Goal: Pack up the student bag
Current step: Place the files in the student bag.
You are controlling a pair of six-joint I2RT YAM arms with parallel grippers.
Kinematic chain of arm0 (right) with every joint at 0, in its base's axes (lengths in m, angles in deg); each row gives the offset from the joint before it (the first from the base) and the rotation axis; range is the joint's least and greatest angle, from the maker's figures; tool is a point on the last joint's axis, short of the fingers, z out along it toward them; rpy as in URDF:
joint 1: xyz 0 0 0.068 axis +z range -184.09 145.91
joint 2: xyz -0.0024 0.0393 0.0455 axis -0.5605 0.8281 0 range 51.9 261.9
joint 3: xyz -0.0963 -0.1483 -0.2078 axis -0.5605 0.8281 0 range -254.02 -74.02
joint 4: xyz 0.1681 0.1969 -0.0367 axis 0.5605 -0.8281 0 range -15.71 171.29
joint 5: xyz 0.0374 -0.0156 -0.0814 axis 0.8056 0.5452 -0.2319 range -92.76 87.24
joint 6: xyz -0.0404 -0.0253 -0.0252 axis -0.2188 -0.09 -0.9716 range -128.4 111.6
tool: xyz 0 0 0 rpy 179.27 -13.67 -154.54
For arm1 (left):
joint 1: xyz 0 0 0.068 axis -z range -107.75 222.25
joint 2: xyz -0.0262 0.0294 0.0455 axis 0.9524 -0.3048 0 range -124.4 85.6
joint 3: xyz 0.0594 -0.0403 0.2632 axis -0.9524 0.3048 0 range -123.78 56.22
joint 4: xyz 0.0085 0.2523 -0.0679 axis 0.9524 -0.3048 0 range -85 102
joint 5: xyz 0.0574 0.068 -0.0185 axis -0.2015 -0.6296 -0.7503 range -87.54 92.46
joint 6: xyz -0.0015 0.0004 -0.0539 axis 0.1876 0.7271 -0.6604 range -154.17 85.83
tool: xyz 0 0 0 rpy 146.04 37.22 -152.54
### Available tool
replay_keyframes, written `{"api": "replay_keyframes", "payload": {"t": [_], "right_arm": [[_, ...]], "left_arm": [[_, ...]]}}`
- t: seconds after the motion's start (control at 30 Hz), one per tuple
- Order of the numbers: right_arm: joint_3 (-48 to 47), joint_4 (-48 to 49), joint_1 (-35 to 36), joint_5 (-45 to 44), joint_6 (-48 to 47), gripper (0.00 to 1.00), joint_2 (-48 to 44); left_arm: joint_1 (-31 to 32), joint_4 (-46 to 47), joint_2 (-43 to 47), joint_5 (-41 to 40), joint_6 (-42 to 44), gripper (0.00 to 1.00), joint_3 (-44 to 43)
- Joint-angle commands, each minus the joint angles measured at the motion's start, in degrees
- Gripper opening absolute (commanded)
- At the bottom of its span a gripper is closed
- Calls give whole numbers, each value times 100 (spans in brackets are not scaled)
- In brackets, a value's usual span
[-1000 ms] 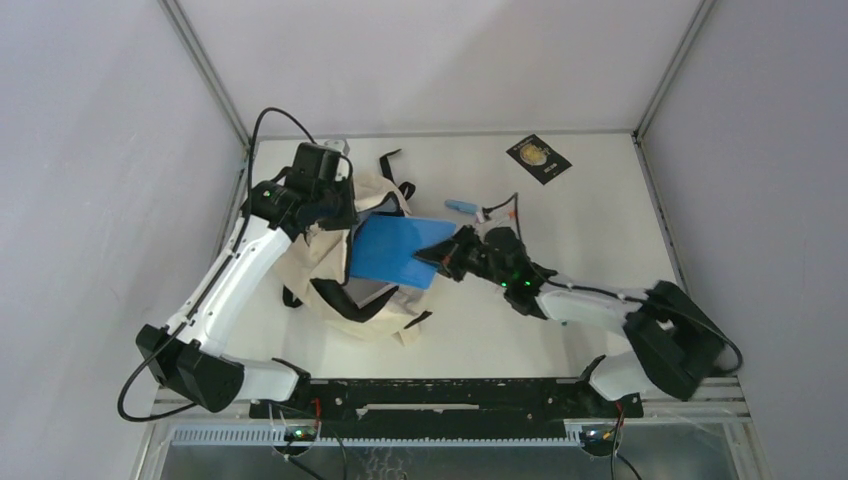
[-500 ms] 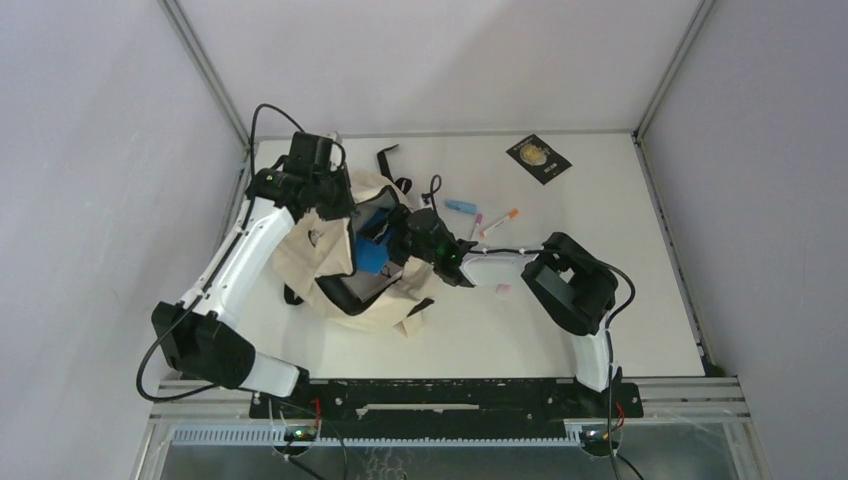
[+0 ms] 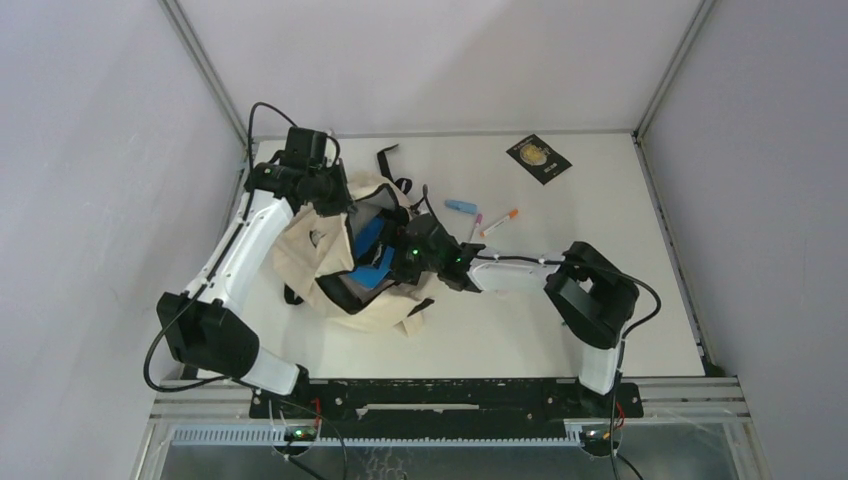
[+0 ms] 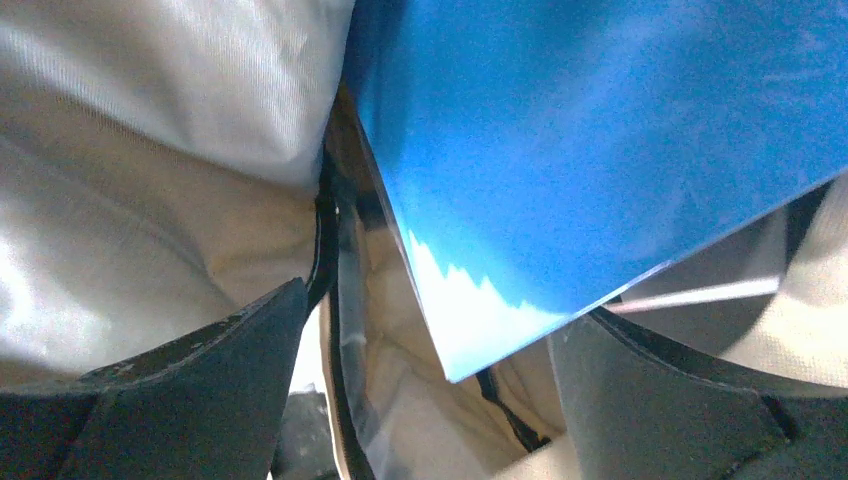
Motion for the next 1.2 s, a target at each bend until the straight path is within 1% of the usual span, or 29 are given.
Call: {"api": "replay_keyframes", "payload": {"t": [0.0,0.2,0.27,0.4,0.6,0.73,0.77,0.8,0.87,0.93,1.03,1.17], "right_arm": [[-27,-674,5,436,-743,95,-491],[-101,-1105,-117,935,-1441,94,-816],[-102,-1271,-151,962,-1676,94,-958],[-127,-1281,-201,972,-1987,93,-1144],[-25,-1699,-378,190,-1993,91,-1417],[194,-2050,-699,-512,-2248,90,-1961],[211,-2258,-817,-879,-2345,91,-2108],[214,-2481,-1000,-1037,-2380,91,-2266],[247,-2935,-1527,-1145,-2416,91,-2562],[416,-3099,-2162,-1325,-2555,92,-2910],[600,-3154,-3020,-1460,-2783,92,-3134],[613,-3095,-4087,-1539,-2898,92,-3001]], "left_arm": [[-89,382,-21,141,35,0,-437],[-98,426,-25,300,-5,0,-368],[-94,447,-16,333,-4,0,-346],[-98,498,20,403,-19,0,-291],[-98,604,164,408,47,0,-110],[-88,768,316,405,186,0,213],[-90,782,328,274,186,0,261],[-97,714,332,32,177,0,269],[-180,534,348,-433,146,0,269],[-331,478,432,-821,69,0,313],[-509,517,564,-913,75,0,401],[-520,499,690,-1185,203,0,493]]}}
